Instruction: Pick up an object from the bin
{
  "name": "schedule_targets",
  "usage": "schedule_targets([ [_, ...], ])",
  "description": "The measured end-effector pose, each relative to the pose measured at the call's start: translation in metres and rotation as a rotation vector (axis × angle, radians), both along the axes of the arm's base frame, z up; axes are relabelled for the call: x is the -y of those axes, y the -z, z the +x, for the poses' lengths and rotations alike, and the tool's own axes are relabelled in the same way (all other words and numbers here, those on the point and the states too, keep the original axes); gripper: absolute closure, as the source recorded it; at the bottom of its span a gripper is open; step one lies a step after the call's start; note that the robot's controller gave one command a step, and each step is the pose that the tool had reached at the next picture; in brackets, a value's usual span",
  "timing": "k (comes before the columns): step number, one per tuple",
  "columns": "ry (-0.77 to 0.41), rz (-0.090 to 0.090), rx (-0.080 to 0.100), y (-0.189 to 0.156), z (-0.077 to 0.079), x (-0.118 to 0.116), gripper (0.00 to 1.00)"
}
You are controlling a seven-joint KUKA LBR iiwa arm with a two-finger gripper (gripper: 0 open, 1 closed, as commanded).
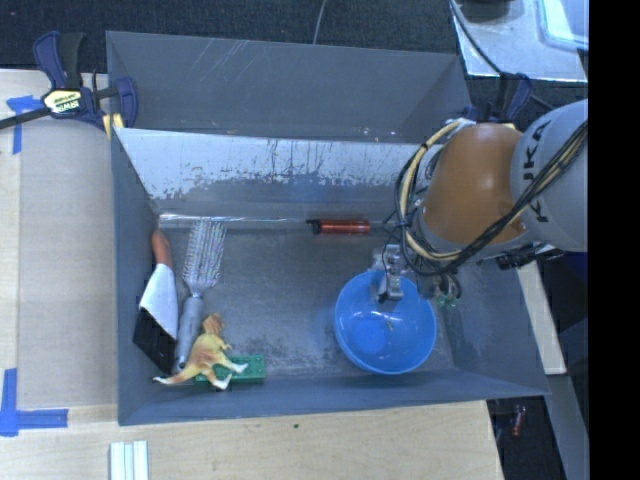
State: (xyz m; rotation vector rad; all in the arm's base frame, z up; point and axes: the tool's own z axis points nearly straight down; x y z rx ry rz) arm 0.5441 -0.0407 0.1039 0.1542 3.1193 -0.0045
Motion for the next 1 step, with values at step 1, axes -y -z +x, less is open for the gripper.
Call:
schedule_targets([
  [1,0.0,0.0,0.0,0.0,0.0001,-0.0001,1.0],
])
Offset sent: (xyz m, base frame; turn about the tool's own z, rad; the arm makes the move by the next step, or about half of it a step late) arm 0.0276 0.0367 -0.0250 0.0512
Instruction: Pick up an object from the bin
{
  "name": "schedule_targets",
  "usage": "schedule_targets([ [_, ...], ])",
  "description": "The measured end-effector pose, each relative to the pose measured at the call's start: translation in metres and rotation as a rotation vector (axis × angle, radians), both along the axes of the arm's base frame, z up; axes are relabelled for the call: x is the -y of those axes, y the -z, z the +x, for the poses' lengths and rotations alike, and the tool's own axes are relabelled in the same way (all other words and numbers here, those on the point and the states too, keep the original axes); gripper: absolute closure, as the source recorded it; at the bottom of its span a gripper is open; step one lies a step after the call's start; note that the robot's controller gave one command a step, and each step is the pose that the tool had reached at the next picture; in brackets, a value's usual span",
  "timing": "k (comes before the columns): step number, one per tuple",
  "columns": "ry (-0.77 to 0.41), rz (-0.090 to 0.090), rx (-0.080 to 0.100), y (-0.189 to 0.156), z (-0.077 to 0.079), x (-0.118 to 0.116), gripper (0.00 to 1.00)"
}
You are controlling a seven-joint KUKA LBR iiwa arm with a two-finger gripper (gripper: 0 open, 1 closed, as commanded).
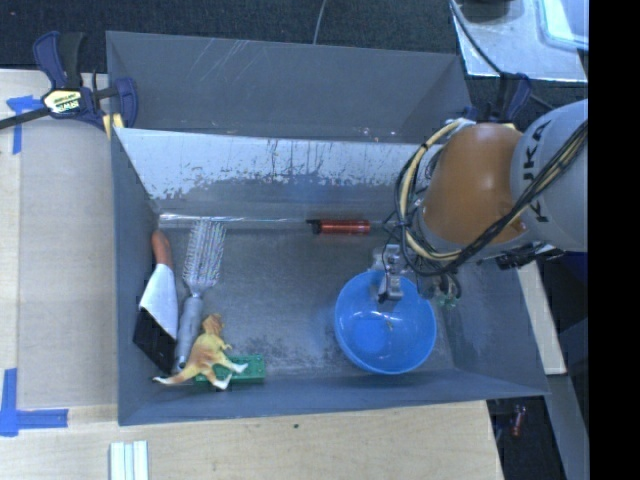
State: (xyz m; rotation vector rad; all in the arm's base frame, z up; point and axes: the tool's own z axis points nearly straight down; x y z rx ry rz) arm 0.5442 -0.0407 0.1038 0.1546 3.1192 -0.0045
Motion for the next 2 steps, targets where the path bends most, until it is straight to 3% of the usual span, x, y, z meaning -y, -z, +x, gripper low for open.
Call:
schedule_targets([
  [1,0.05,0.0,0.005,0.023,0.029,-0.035,1.0],
  [2,0.057,-0.002,0.007,0.021,0.009,-0.048,1.0],
])
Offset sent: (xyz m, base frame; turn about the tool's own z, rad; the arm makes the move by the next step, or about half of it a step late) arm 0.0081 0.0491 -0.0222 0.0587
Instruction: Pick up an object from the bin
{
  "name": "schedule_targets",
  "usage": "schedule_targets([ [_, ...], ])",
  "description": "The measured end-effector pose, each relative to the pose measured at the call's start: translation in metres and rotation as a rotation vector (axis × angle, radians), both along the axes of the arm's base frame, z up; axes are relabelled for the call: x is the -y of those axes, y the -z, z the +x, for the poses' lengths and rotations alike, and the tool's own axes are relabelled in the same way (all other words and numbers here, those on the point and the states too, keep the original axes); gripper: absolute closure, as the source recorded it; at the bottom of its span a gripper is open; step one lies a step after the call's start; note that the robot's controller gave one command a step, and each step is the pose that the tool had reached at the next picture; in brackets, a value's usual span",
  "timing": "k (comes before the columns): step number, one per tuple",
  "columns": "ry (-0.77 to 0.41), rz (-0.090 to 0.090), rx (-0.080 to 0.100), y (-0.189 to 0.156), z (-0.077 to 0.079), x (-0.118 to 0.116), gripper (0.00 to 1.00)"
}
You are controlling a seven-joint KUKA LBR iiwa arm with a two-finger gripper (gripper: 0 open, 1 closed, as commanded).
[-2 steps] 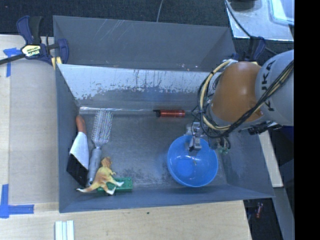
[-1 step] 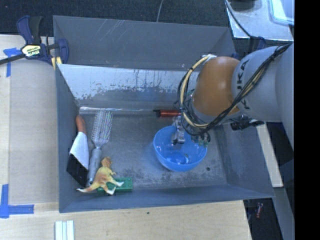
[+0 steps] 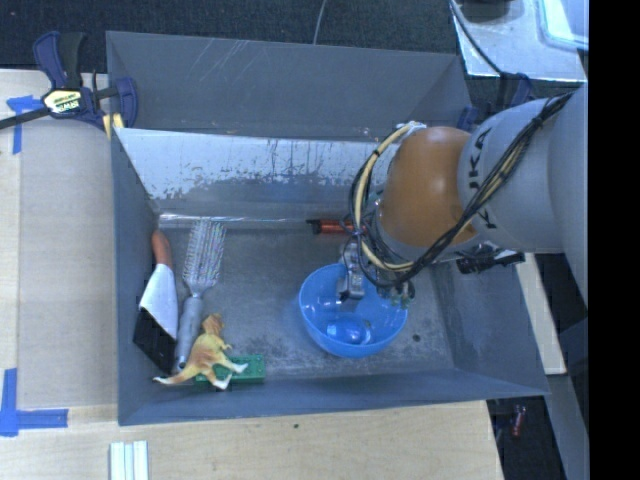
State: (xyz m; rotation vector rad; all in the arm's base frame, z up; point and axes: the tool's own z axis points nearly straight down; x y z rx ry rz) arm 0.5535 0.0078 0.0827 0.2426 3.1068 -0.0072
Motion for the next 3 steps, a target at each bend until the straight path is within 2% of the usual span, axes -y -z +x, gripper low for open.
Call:
schedule_targets([
  [1,0.0,0.0,0.0,0.0,0.0,0.0,1.0],
  [2,-0.028,-0.001,0.006,0.012,0.034,-0.051,1.0],
  [3,-0.031,-0.003,0.005,0.011,0.029,-0.052,1.0],
])
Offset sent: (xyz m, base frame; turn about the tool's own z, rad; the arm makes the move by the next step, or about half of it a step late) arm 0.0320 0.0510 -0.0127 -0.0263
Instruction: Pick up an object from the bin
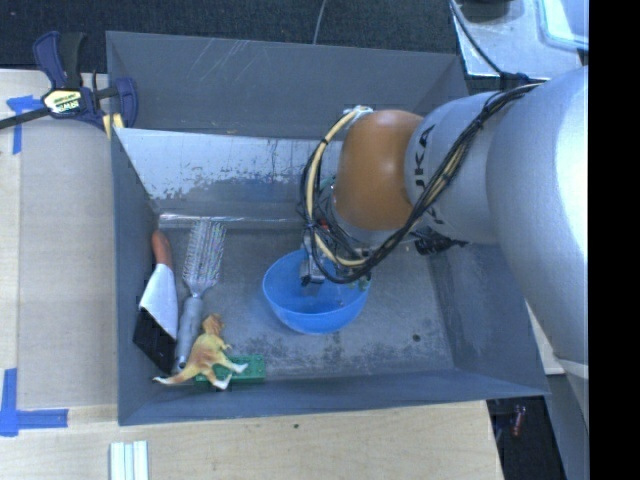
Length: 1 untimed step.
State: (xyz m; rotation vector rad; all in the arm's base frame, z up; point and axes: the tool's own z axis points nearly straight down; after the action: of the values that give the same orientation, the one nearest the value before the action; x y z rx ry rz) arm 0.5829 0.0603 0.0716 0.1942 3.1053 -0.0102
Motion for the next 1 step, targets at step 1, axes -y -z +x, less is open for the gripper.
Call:
schedule_targets([
  [1,-0.026,0.001,-0.002,-0.0633,-0.0162,-0.0039,1.0],
])
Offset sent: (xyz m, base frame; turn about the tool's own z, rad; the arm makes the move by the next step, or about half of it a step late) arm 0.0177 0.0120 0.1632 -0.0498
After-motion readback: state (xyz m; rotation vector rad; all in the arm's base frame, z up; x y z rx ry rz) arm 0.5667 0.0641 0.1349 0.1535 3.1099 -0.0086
